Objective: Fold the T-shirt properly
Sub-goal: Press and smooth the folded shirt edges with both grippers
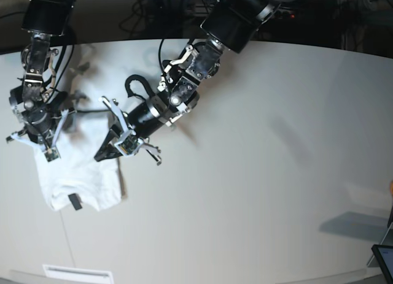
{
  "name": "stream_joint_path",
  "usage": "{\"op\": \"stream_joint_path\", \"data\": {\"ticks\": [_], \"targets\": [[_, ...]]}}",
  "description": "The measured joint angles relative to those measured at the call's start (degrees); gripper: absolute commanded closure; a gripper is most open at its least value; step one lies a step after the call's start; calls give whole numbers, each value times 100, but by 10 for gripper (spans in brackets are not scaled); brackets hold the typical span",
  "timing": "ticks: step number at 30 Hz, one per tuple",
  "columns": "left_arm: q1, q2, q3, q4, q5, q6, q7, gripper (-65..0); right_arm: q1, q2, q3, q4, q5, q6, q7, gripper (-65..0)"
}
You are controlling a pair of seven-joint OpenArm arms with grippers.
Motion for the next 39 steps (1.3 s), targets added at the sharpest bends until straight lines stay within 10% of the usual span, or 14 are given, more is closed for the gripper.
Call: {"op": "stream_joint_path", "data": {"ticks": [10, 18, 39], "targets": [[-498, -13, 1207, -852, -957, 24, 11, 0, -4, -11, 7, -238, 0, -2, 4, -3], [-605, 7, 1224, -1248, -1060, 494, -39, 0, -50, -13, 17, -238, 2, -4, 46, -3], [-704, -9, 1419, -1985, -1064, 490, 378, 0, -52, 61, 492, -238, -17, -44, 39, -3]]}}
